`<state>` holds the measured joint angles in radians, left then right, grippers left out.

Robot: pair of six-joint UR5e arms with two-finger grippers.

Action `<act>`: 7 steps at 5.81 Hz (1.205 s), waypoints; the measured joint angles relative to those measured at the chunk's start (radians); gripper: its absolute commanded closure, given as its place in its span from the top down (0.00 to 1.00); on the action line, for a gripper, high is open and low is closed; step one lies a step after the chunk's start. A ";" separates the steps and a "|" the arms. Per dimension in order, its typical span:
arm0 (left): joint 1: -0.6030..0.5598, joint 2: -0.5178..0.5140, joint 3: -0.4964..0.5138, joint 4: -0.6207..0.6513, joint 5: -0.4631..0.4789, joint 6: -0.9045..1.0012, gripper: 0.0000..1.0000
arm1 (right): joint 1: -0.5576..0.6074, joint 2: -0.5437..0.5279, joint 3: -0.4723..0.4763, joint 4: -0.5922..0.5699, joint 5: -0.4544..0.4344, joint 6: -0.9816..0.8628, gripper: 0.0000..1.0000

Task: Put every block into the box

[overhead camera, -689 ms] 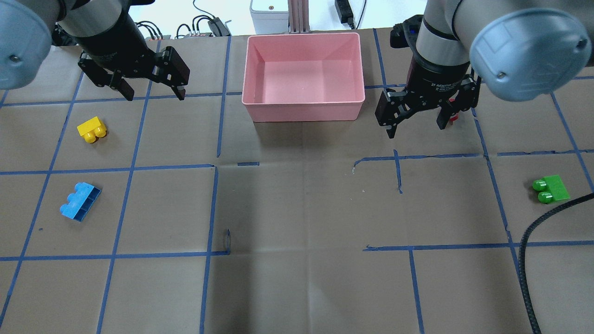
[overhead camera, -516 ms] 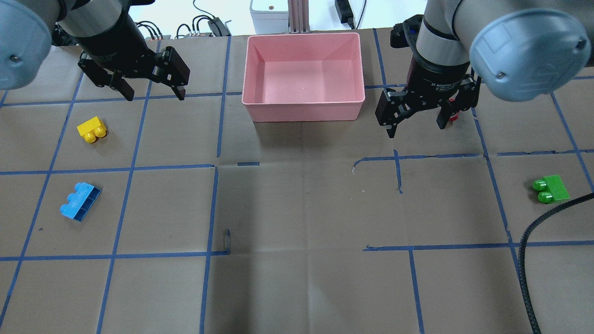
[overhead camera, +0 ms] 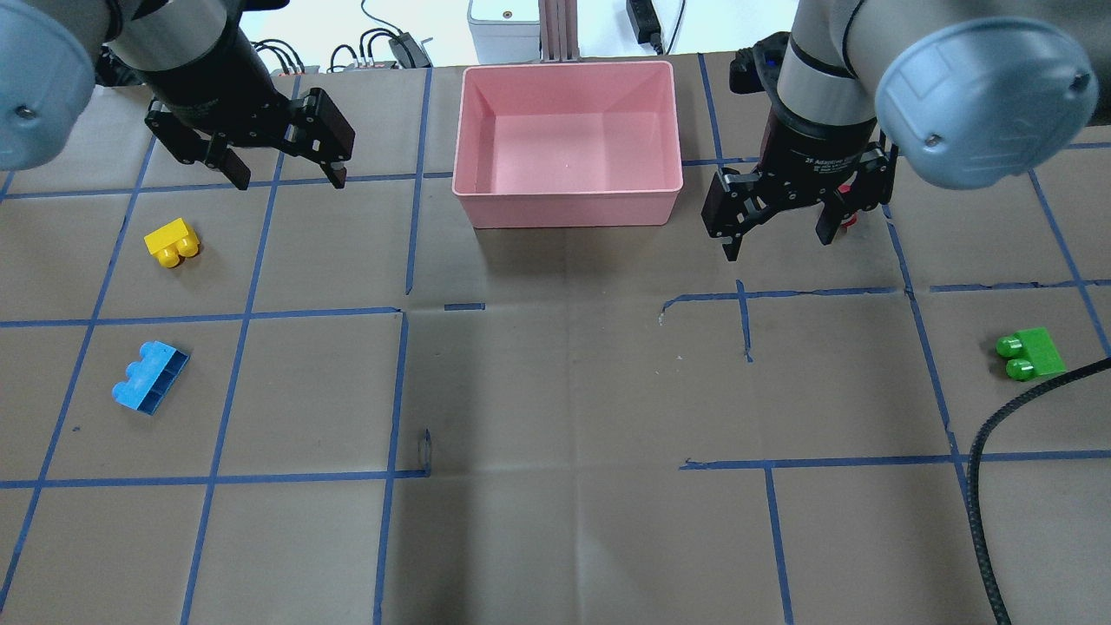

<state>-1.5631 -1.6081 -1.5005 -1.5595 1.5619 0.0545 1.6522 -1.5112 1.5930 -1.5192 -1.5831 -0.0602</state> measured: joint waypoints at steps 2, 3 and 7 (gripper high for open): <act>0.010 0.004 -0.006 0.003 0.004 0.022 0.99 | -0.002 0.001 0.001 -0.002 0.000 -0.001 1.00; 0.055 0.006 -0.007 0.002 0.007 0.073 0.99 | -0.008 0.001 0.001 -0.002 -0.002 -0.002 1.00; 0.553 0.003 -0.087 0.014 0.009 0.637 0.99 | -0.152 -0.018 0.027 0.001 -0.007 -0.202 1.00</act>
<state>-1.0105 -1.6055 -1.5877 -1.5456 1.5709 0.6914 1.5005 -1.5294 1.6199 -1.5185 -1.5899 -0.2621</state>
